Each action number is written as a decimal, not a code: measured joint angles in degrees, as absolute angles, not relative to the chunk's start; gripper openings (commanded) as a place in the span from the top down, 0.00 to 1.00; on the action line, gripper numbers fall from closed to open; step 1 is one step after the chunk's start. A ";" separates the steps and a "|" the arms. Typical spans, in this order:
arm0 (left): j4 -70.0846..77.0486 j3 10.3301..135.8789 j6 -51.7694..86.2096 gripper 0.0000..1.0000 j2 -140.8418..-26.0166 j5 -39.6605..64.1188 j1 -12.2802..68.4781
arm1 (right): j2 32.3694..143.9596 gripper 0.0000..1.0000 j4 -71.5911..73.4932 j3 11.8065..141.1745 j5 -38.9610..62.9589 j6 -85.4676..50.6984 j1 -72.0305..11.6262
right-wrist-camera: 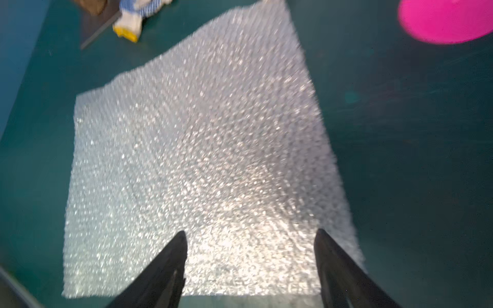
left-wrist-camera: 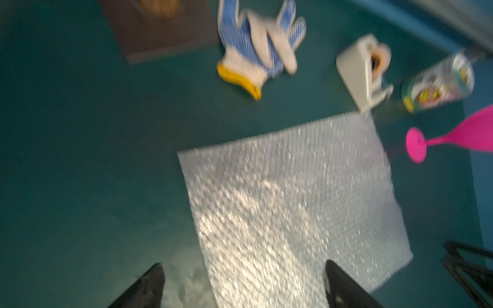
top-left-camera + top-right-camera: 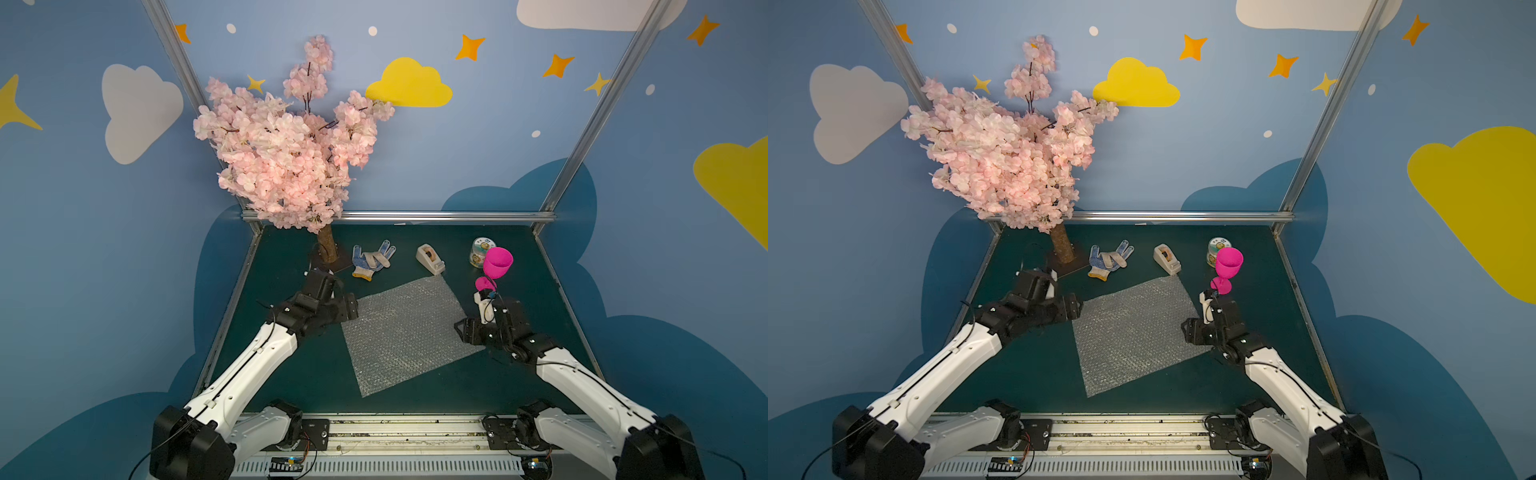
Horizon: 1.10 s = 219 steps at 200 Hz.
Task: Wrap wine glasses in bubble wrap
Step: Adjust the bubble wrap at the center of the board.
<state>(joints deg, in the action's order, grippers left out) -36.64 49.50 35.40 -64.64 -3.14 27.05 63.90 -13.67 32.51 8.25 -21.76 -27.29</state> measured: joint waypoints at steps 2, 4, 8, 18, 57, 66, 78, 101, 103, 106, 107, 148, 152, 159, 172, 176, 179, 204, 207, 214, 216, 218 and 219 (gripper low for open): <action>-37.15 49.15 35.99 0.11 -64.82 -2.98 27.97 | 64.75 0.27 -13.61 32.91 8.38 -21.85 -27.59; -37.60 48.86 36.36 0.11 -64.93 -2.98 28.71 | 65.76 0.27 -13.65 33.47 8.43 -21.89 -28.03; -38.22 48.31 37.21 0.12 -65.32 -2.92 29.87 | 68.31 0.27 -13.63 34.85 8.64 -22.09 -28.84; -39.53 46.98 39.11 0.14 -66.61 -2.55 33.10 | 73.60 0.29 -13.85 38.35 9.28 -22.31 -30.13; -37.80 44.91 42.06 0.21 -77.36 -1.04 38.85 | 93.27 0.32 -13.30 51.05 10.87 -22.24 -31.14; -37.17 45.36 42.37 0.21 -80.49 -1.06 38.74 | 95.90 0.32 -13.06 51.48 10.79 -22.31 -31.22; -36.32 46.26 42.46 0.21 -84.44 -1.37 38.46 | 96.75 0.32 -12.45 51.75 11.05 -22.55 -31.33; -34.33 47.22 42.46 0.21 -88.33 -1.52 36.86 | 96.92 0.32 -11.46 51.13 10.83 -23.33 -32.38; -34.15 47.31 42.44 0.21 -88.47 -1.69 36.69 | 96.86 0.31 -11.18 51.00 10.66 -23.53 -32.58; -33.89 47.42 42.37 0.21 -88.55 -1.83 36.45 | 96.75 0.32 -10.94 50.81 10.57 -23.70 -32.77; -33.85 47.46 42.37 0.21 -88.60 -1.93 36.38 | 96.68 0.32 -10.79 50.68 10.55 -23.75 -32.93; -32.71 50.50 40.23 0.21 -91.68 -5.34 30.24 | 94.54 0.31 -8.10 47.48 8.05 -28.73 -42.48; -32.77 50.98 39.99 0.21 -92.03 -5.65 29.58 | 94.54 0.30 -8.08 47.48 7.40 -29.39 -43.77; -32.75 51.88 39.33 0.21 -92.71 -6.22 28.62 | 94.56 0.30 -8.19 47.53 6.50 -30.50 -45.71; -32.75 53.56 38.39 0.22 -93.82 -7.35 27.44 | 94.67 0.29 -8.78 47.92 4.60 -32.45 -48.42; -32.71 53.93 38.13 0.22 -94.02 -7.57 27.27 | 94.76 0.28 -9.08 48.10 3.90 -33.08 -48.95; -32.71 54.15 37.95 0.22 -94.11 -7.75 27.18 | 94.80 0.28 -9.28 48.25 3.55 -33.41 -49.28; -32.73 54.11 37.54 0.23 -93.84 -8.60 27.66 | 95.18 0.25 -11.77 49.63 0.67 -36.62 -49.80; -32.84 53.93 37.56 0.23 -93.78 -8.71 27.77 | 95.13 0.24 -12.19 49.74 0.34 -36.95 -49.76; -33.04 53.41 37.56 0.23 -93.49 -9.02 28.16 | 94.89 0.24 -13.58 50.02 -0.49 -37.39 -49.56; -33.17 53.23 37.60 0.23 -93.38 -9.10 28.32 | 94.74 0.23 -14.17 50.11 -0.80 -37.52 -49.43; -33.19 53.10 37.63 0.23 -93.34 -9.21 28.38 | 94.67 0.20 -14.50 50.19 -1.06 -37.50 -49.34; -33.26 52.99 37.63 0.23 -93.25 -9.28 28.47 | 94.63 0.18 -14.66 50.22 -1.10 -37.52 -49.32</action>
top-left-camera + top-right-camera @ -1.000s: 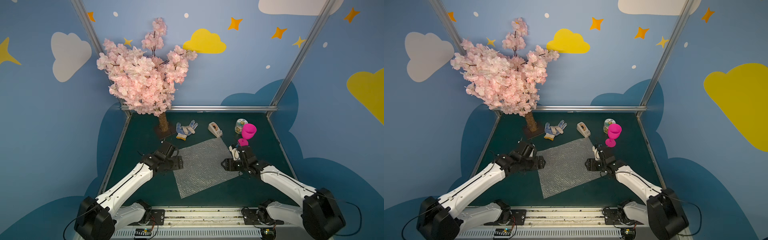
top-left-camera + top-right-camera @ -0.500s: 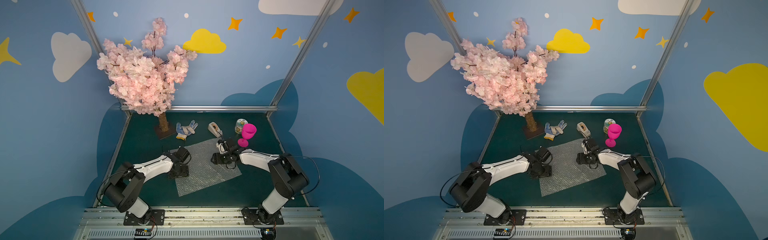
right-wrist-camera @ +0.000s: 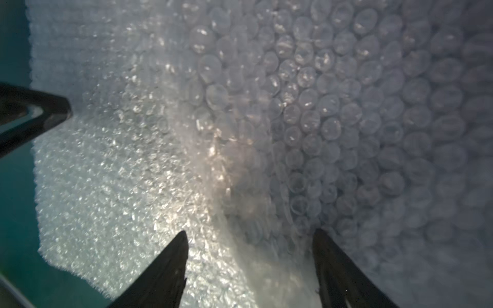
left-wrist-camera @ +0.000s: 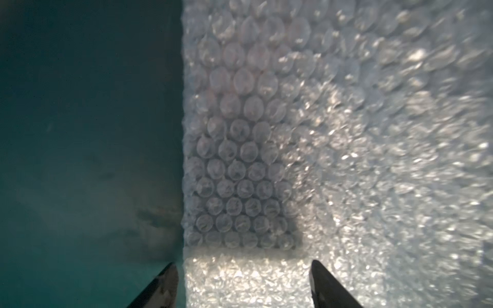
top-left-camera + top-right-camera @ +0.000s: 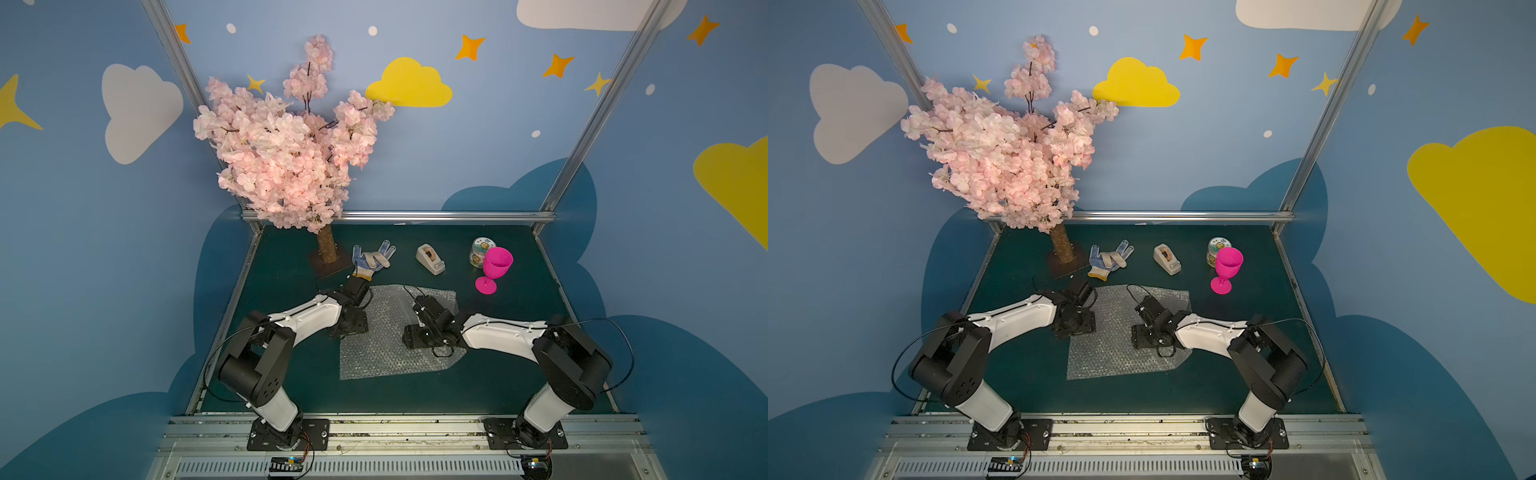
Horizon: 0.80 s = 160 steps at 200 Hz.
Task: Wrap wine glasses in bubble wrap
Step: Adjust the bubble wrap at the center of the board, then pick up the wine glass at the center of the board.
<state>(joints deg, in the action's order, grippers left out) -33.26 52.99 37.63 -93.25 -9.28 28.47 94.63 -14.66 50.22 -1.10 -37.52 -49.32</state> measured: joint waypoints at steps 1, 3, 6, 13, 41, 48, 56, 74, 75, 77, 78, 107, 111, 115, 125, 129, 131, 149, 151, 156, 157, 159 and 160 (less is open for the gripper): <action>-33.30 52.95 37.63 0.23 -93.21 -9.32 28.53 | 94.48 0.17 -15.14 50.30 -1.32 -37.58 -49.23; -33.41 52.77 37.67 0.23 -93.06 -9.47 28.69 | 94.24 0.15 -15.92 50.37 -1.63 -37.67 -49.06; -33.61 52.60 37.69 0.23 -92.92 -9.61 28.88 | 94.00 0.14 -16.88 50.39 -1.96 -37.71 -48.90; -34.00 52.21 37.74 0.23 -92.51 -9.98 29.26 | 93.03 0.12 -19.79 50.41 -2.94 -37.76 -48.34; -34.92 52.21 37.56 0.23 -91.81 -11.38 30.00 | 88.14 0.11 -30.81 52.38 -6.61 -37.58 -46.11; -35.16 52.40 37.45 0.23 -91.81 -11.84 30.00 | 86.85 0.11 -32.75 53.45 -7.20 -37.47 -45.41; -35.55 52.82 37.30 0.23 -91.81 -12.40 30.00 | 85.34 0.11 -34.28 54.54 -7.66 -37.28 -44.34; -36.38 54.24 36.82 0.23 -91.81 -13.32 30.15 | 82.46 0.11 -35.79 55.59 -7.94 -36.95 -41.91; -36.42 54.30 36.80 0.23 -91.81 -13.37 30.20 | 82.26 0.12 -35.88 55.59 -8.01 -36.93 -41.60; -36.56 54.54 36.62 0.23 -91.81 -13.43 30.33 | 82.00 0.12 -36.03 55.59 -8.03 -36.86 -41.17; -36.60 54.63 36.60 0.23 -91.81 -13.47 30.37 | 81.91 0.12 -36.10 55.59 -7.99 -36.86 -41.04; -38.79 58.96 36.32 0.23 -91.79 -15.57 34.79 | 80.73 0.14 -37.04 54.13 -8.32 -35.48 -34.06; -39.03 59.61 36.47 0.23 -91.72 -15.84 35.88 | 80.75 0.14 -37.08 53.69 -8.32 -35.09 -32.77; -39.16 60.20 36.53 0.23 -91.66 -16.23 36.88 | 80.75 0.14 -37.10 53.32 -8.23 -34.79 -31.81; -39.31 61.19 36.91 0.23 -91.33 -16.73 39.03 | 80.75 0.13 -37.45 52.53 -8.19 -33.71 -28.99; -39.38 61.45 37.01 0.23 -91.18 -16.80 39.72 | 80.75 0.13 -37.65 52.38 -8.16 -33.28 -27.90; -39.44 61.60 37.15 0.22 -91.11 -16.82 40.12 | 80.75 0.13 -37.78 52.36 -8.25 -33.04 -27.24; -39.70 62.17 37.98 0.20 -90.74 -17.52 41.58 | 80.60 0.13 -37.63 52.34 -8.62 -31.05 -22.37; -39.75 62.17 38.06 0.20 -90.74 -17.61 41.58 | 80.47 0.13 -37.47 52.29 -8.64 -30.87 -21.71; -39.88 62.17 38.22 0.20 -90.74 -17.82 41.52 | 80.20 0.13 -36.77 52.12 -8.58 -30.41 -20.47; -39.90 62.17 38.19 0.20 -90.74 -17.87 41.50 | 80.14 0.13 -36.64 52.07 -8.58 -30.30 -20.25; -39.97 62.15 38.28 0.19 -90.74 -17.93 41.45 | 79.96 0.13 -36.36 51.92 -8.54 -29.95 -19.59; -39.99 62.15 38.33 0.19 -90.74 -17.98 41.41 | 79.85 0.13 -36.01 51.81 -8.43 -29.87 -19.22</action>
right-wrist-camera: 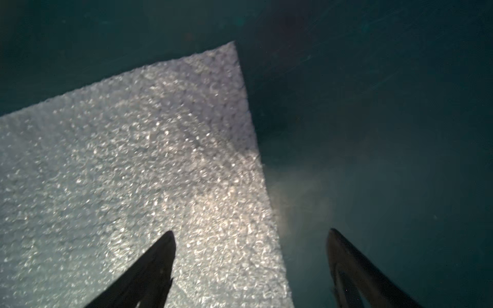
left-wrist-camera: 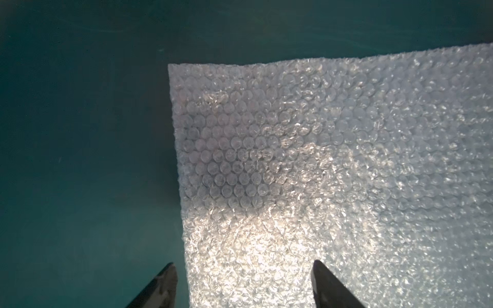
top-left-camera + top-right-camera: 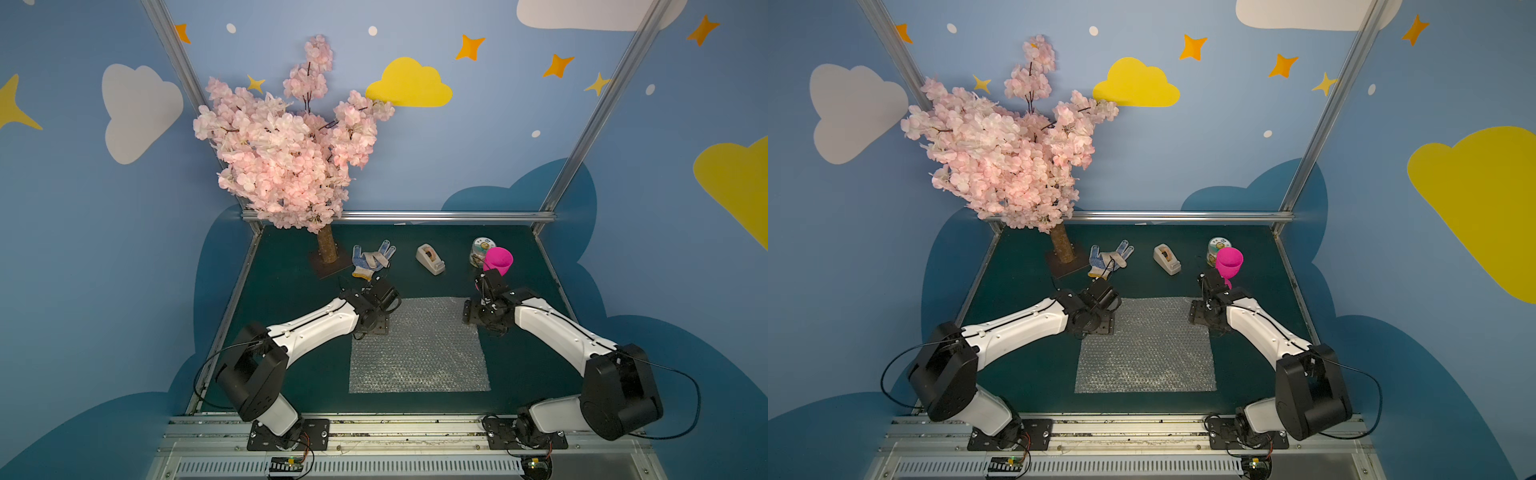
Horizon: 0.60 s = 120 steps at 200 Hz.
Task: Wrap wine glasses in bubble wrap
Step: Pick up the wine glass at the center of the board.
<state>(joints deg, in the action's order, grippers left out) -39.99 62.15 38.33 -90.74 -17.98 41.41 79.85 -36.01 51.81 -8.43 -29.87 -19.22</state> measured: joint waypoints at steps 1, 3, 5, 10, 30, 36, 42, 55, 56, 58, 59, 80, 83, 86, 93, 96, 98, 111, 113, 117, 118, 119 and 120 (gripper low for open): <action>-40.03 62.15 38.33 0.19 -90.74 -18.02 41.36 | 79.79 0.13 -35.92 51.75 -8.43 -29.85 -19.05; -40.07 62.15 38.37 0.19 -90.74 -18.11 41.25 | 79.55 0.13 -35.38 51.59 -8.49 -29.56 -18.39; -40.12 62.15 38.37 0.19 -90.74 -18.13 41.19 | 79.31 0.12 -35.05 51.40 -8.40 -29.41 -17.67; -40.27 62.15 38.39 0.19 -90.74 -18.37 40.97 | 78.74 0.12 -33.98 51.05 -8.43 -28.97 -16.19; -40.49 62.15 38.30 0.18 -90.54 -18.85 39.57 | 76.69 0.11 -29.80 50.50 -8.99 -26.89 -11.33; -40.51 62.15 38.13 0.18 -90.37 -18.83 39.05 | 75.99 0.11 -28.21 50.52 -9.26 -26.37 -10.50; -40.49 62.15 37.98 0.18 -90.06 -18.81 38.41 | 75.33 0.11 -26.81 50.52 -9.56 -25.52 -10.11; -40.42 62.15 37.71 0.19 -89.19 -18.79 37.06 | 74.08 0.12 -23.75 50.98 -10.92 -24.14 -9.67; -40.42 62.15 37.69 0.19 -89.10 -18.83 36.95 | 74.04 0.13 -23.66 51.22 -10.98 -24.10 -9.52; -40.42 62.15 37.67 0.19 -88.97 -18.83 36.73 | 74.02 0.13 -23.64 51.55 -11.09 -23.92 -9.37; -40.42 62.15 37.67 0.19 -88.92 -18.83 36.67 | 74.02 0.14 -23.64 51.66 -11.05 -23.86 -9.34; -40.34 62.15 37.17 0.19 -87.90 -18.96 35.16 | 74.96 0.19 -24.38 57.67 -11.20 -23.51 -7.03; -40.34 62.15 37.04 0.19 -87.83 -19.00 34.98 | 75.11 0.20 -24.51 58.63 -11.25 -23.49 -6.70; -40.34 62.15 36.99 0.19 -87.81 -19.03 34.87 | 75.26 0.21 -24.69 59.70 -11.35 -23.53 -6.35; -40.34 62.15 36.71 0.19 -87.77 -19.07 34.74 | 75.46 0.23 -24.84 61.63 -11.55 -23.57 -5.72; -40.34 62.15 36.60 0.19 -87.77 -19.09 34.72 | 75.50 0.25 -24.86 62.39 -11.60 -23.77 -5.45; -40.32 62.15 36.56 0.19 -87.77 -19.09 34.70 | 75.50 0.26 -24.88 62.98 -11.66 -23.73 -5.21; -40.27 62.15 36.18 0.19 -87.77 -19.07 34.65 | 75.59 0.32 -25.15 65.56 -11.81 -24.43 -4.10; -40.27 62.15 36.16 0.19 -87.77 -19.07 34.63 | 75.66 0.32 -25.26 65.89 -11.86 -24.43 -3.86; -40.27 62.15 36.01 0.19 -87.77 -19.07 34.63 | 75.85 0.33 -25.39 66.54 -11.81 -24.67 -3.51; -40.27 62.15 35.99 0.19 -87.77 -19.07 34.63 | 75.94 0.33 -25.43 66.65 -11.84 -24.64 -3.44; -40.27 62.15 35.99 0.19 -87.77 -19.07 34.63 | 76.07 0.33 -25.54 66.87 -11.81 -24.73 -3.31; -40.27 62.15 35.99 0.19 -87.77 -19.07 34.63 | 76.12 0.33 -25.61 67.00 -11.79 -24.82 -3.27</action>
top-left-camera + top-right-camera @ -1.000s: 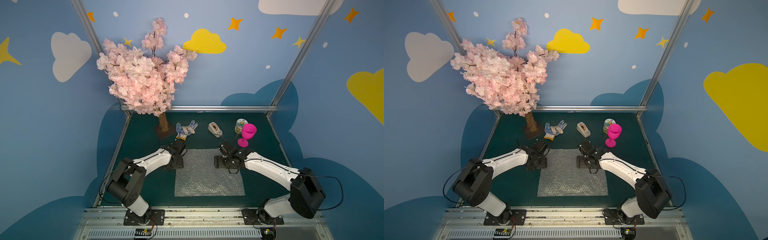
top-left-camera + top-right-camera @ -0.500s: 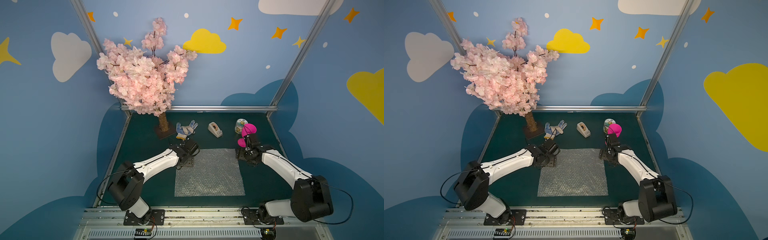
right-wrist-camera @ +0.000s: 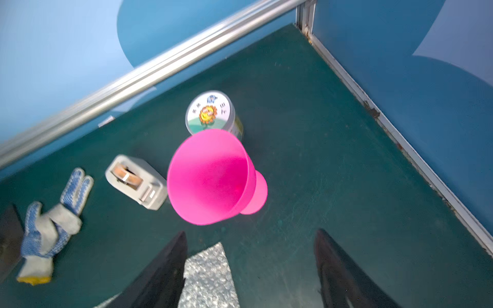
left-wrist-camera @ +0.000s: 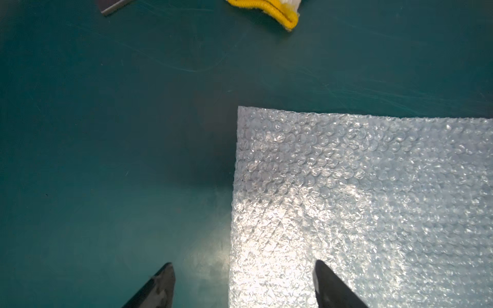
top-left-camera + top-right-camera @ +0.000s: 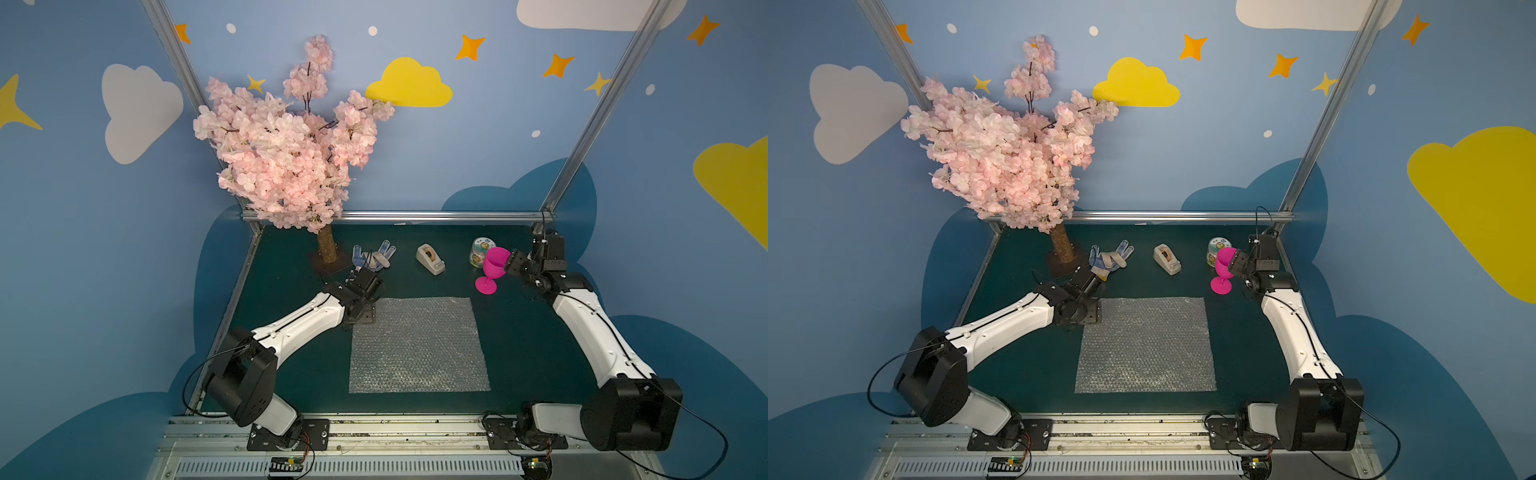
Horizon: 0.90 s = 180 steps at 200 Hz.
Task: Wrap wine glasses in bubble wrap
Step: Pick up the wine glass at the center of the board.
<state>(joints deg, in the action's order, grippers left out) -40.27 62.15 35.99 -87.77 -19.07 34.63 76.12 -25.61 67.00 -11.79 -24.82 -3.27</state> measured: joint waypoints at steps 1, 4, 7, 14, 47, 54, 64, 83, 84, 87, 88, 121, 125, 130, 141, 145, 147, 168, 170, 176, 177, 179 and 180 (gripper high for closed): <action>-40.25 62.15 35.94 0.19 -87.77 -19.07 34.61 | 76.20 0.33 -25.69 67.24 -11.79 -24.88 -3.18; -40.27 62.17 35.86 0.19 -87.79 -19.07 34.61 | 76.58 0.33 -25.80 67.68 -11.77 -24.99 -2.98; -40.27 62.17 35.77 0.19 -87.79 -19.07 34.61 | 76.99 0.33 -26.00 68.16 -11.75 -25.06 -2.81; -40.29 62.24 35.55 0.19 -87.85 -19.05 34.61 | 78.32 0.33 -26.55 69.52 -11.68 -25.10 -2.31; -40.45 63.33 34.59 0.20 -88.16 -19.11 34.61 | 87.61 0.35 -28.88 75.29 -11.20 -24.51 -0.78; -40.45 63.55 34.41 0.20 -88.16 -19.16 34.61 | 89.41 0.35 -29.36 76.16 -11.07 -24.25 -0.56; -40.42 63.72 34.15 0.19 -88.16 -19.27 34.61 | 91.68 0.35 -30.06 77.41 -10.98 -23.88 -0.49; -40.49 63.81 33.76 0.20 -88.16 -19.38 34.59 | 95.77 0.38 -31.73 80.38 -10.76 -23.07 -0.47; -40.49 63.81 33.74 0.20 -88.14 -19.38 34.59 | 95.92 0.39 -31.77 80.51 -10.74 -23.05 -0.45; -40.51 63.81 33.69 0.20 -88.14 -19.38 34.59 | 96.73 0.40 -32.14 81.25 -10.68 -22.79 -0.45; -40.51 63.81 33.67 0.20 -88.14 -19.40 34.59 | 96.86 0.41 -32.23 81.43 -10.66 -22.79 -0.45; -40.75 64.07 32.49 0.23 -87.85 -19.40 34.61 | 104.03 0.65 -36.77 90.13 -9.80 -20.99 -0.19; -40.75 64.16 32.12 0.23 -87.74 -19.38 34.61 | 105.01 0.68 -37.80 91.50 -9.61 -20.86 -0.16; -40.80 64.31 31.66 0.23 -87.61 -19.33 34.61 | 106.13 0.71 -39.07 93.25 -9.56 -20.80 -0.14; -41.21 65.01 30.70 0.23 -87.29 -19.25 34.61 | 108.77 0.80 -42.35 97.41 -9.19 -20.03 -0.12; -41.25 65.36 30.20 0.23 -87.13 -19.25 34.61 | 109.84 0.83 -43.59 99.07 -8.91 -19.66 -0.10; -41.32 65.56 30.04 0.24 -87.02 -19.18 34.61 | 110.39 0.84 -44.23 99.94 -8.91 -19.44 -0.10; -41.28 67.40 28.25 0.24 -85.47 -18.92 34.61 | 113.95 0.94 -48.95 105.45 -8.34 -17.93 -0.10; -41.21 67.48 28.03 0.24 -85.32 -18.90 34.61 | 114.13 0.95 -49.32 105.73 -8.29 -17.93 -0.10; -40.97 67.81 27.42 0.24 -84.60 -18.76 34.61 | 114.41 0.97 -50.17 106.24 -8.27 -17.61 -0.10; -40.95 67.83 27.35 0.24 -84.51 -18.76 34.61 | 114.41 0.97 -50.28 106.28 -8.27 -17.58 -0.10; -40.84 67.92 27.20 0.24 -84.23 -18.70 34.61 | 114.41 0.98 -50.59 106.45 -8.25 -17.32 -0.10; -40.82 67.94 27.16 0.24 -84.14 -18.65 34.61 | 114.41 0.98 -50.78 106.54 -8.16 -17.26 -0.10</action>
